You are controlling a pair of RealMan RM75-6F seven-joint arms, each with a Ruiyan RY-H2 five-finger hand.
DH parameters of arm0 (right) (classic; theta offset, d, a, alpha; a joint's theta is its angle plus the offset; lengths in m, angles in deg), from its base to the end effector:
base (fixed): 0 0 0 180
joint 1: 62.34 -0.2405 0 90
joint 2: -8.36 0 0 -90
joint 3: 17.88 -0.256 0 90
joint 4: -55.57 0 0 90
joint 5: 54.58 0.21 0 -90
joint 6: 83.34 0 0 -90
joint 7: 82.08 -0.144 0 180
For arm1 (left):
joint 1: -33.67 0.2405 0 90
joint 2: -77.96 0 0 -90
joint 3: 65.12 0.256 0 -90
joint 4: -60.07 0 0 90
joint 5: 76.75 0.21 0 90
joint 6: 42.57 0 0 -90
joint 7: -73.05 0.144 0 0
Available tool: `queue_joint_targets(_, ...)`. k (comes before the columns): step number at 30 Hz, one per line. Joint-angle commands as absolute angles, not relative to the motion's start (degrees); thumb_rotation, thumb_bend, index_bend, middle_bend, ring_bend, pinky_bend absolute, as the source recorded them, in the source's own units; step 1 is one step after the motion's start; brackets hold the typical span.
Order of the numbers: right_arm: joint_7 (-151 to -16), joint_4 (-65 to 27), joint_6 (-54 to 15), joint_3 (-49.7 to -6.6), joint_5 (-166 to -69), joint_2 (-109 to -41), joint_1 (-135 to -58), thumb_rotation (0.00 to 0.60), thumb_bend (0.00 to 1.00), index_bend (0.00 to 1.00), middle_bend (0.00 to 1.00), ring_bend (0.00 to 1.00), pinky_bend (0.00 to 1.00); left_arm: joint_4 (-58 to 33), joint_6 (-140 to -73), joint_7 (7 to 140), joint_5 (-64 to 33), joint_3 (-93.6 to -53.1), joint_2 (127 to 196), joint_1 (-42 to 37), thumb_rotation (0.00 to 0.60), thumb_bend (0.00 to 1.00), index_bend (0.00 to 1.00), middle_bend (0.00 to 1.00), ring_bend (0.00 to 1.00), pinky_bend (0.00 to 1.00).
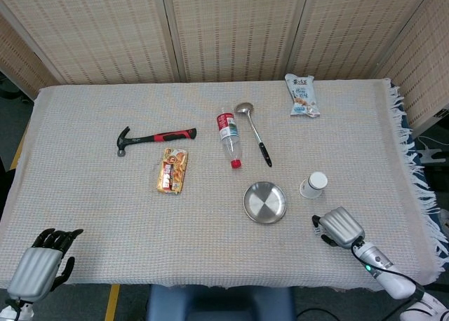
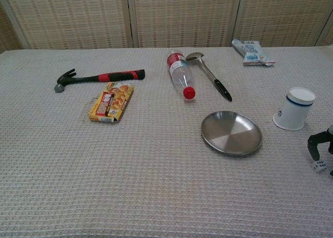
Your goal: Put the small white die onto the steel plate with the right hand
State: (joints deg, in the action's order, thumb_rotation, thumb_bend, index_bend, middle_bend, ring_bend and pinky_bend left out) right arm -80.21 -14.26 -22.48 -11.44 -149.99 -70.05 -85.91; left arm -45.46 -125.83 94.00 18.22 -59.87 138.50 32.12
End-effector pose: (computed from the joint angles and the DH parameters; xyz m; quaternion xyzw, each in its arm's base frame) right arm -0.3203 -0.2428 0.0354 0.8245 -0.3084 0.2361 0.4114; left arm -0.2681 0.1295 0.1326 -0.6970 -0.3476 -0.3012 0.5502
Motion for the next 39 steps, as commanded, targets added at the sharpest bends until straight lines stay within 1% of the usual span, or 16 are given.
queue_joint_targets(1, -80.14, -14.18, -22.57, -11.35, -149.92, -70.16, -85.97, 0.6, 0.22, 0.48, 0.89, 0.71, 0.95, -45.45, -125.8, 94.02, 18.21, -59.89, 138.5, 32.09, 0.6, 0.52, 0.19, 0.28, 0.22, 0.19)
queue_joint_targets(10, -80.65, -13.51, -21.42, -11.32, -150.15, -70.59, -85.93, 0.6, 0.22, 0.56, 0.89, 0.73, 0.96, -45.39, -125.62, 94.04, 18.12, -59.88, 138.52, 32.03, 0.6, 0.52, 0.19, 0.28, 0.22, 0.19)
queue_joint_targets(16, -80.25, -12.98, -21.52, -11.3, -149.81, -70.9, -85.93, 0.6, 0.23, 0.57, 0.9, 0.73, 0.96, -45.41, -125.56, 94.09, 18.16, -59.84, 138.55, 32.0, 0.6, 0.52, 0.19, 0.28, 0.22, 0.19)
queue_joint_targets(19, -80.24, -12.85, -21.74, -11.2, -149.73, -71.0, -86.02, 0.6, 0.23, 0.56, 0.9, 0.73, 0.96, -45.41, -125.58, 94.12, 18.18, -59.85, 138.59, 32.01, 0.6, 0.52, 0.19, 0.28, 0.22, 0.19)
queue_joint_targets(31, -81.81, -12.25, -21.07, -10.63, -150.54, -71.4, -86.22, 0.6, 0.23, 0.45, 0.9, 0.73, 0.96, -45.41, -125.65, 94.12, 18.3, -59.83, 138.58, 32.01, 0.6, 0.52, 0.19, 0.28, 0.22, 0.19)
queue_joint_targets(39, -83.86, -11.49, -18.45, -10.15, -152.32, -71.6, -86.04, 0.6, 0.23, 0.44, 0.9, 0.73, 0.96, -45.46, -125.73, 94.13, 18.41, -59.8, 138.57, 32.05, 0.6, 0.52, 0.19, 0.28, 0.22, 0.19)
